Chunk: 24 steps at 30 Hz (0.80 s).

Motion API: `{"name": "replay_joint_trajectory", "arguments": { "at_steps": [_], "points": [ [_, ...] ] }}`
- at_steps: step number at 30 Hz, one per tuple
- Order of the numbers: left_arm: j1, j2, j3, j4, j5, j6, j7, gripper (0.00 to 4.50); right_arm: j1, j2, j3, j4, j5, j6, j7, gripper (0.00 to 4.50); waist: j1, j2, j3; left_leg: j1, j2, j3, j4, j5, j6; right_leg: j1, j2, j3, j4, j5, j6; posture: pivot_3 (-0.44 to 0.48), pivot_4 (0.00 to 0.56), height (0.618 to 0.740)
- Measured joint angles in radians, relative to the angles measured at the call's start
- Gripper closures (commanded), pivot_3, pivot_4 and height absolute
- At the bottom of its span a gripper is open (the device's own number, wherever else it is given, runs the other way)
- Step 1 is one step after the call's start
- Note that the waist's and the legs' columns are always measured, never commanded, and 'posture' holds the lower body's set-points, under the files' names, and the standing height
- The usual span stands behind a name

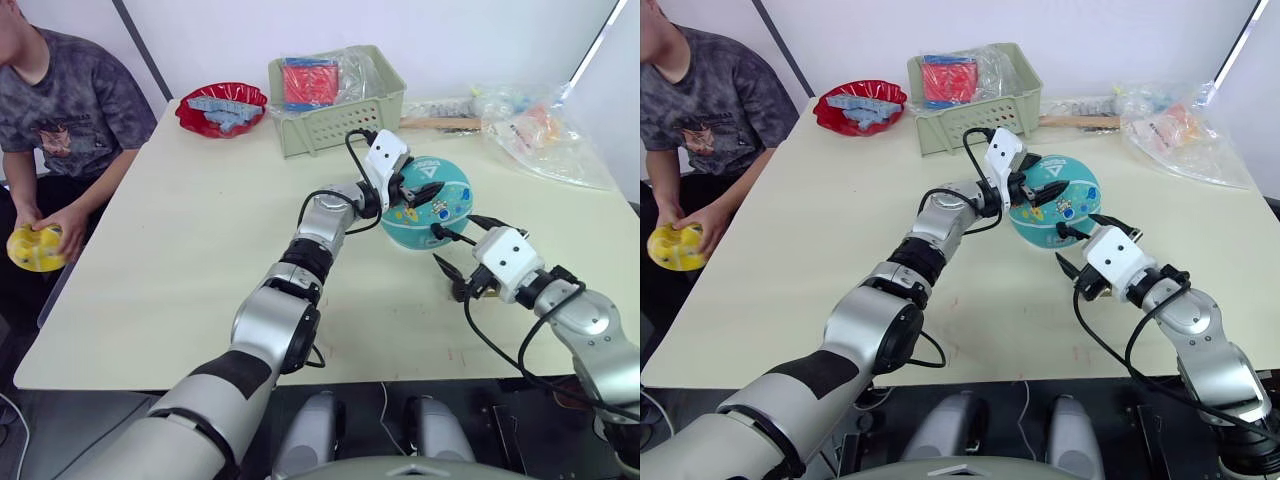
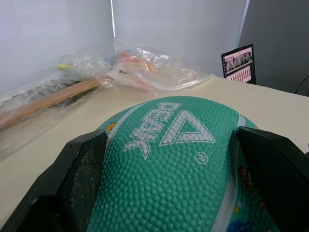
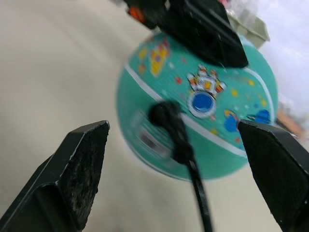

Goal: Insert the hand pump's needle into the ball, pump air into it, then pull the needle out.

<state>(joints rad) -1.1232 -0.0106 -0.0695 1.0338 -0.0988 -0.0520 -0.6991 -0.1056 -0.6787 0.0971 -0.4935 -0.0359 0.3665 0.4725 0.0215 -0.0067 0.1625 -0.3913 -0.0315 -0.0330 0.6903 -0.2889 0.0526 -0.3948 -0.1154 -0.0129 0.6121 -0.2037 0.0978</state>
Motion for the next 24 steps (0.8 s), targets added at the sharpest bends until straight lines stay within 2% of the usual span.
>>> {"name": "replay_joint_trajectory", "arguments": {
  "at_steps": [10,24],
  "points": [
    [0.000,-0.008,0.002,0.010,0.001,-0.007,0.012,0.00,-0.055,-0.012,0.091,0.104,-0.233,-0.120,-0.024,0.08,0.000,0.000,0.000,0.000,0.000,0.000,0.000,0.003,-0.004,0.000,0.000,0.000,0.000,0.000,0.000,0.000,0.150,0.738],
    [0.000,-0.013,0.002,0.011,0.015,-0.013,0.020,0.00,-0.100,0.022,0.114,0.173,-0.348,-0.254,-0.021,0.08,0.001,-0.001,0.000,0.000,0.000,0.000,0.000,0.003,-0.005,0.000,0.000,0.000,0.000,0.000,0.000,0.000,0.150,0.738]
  ]
}}
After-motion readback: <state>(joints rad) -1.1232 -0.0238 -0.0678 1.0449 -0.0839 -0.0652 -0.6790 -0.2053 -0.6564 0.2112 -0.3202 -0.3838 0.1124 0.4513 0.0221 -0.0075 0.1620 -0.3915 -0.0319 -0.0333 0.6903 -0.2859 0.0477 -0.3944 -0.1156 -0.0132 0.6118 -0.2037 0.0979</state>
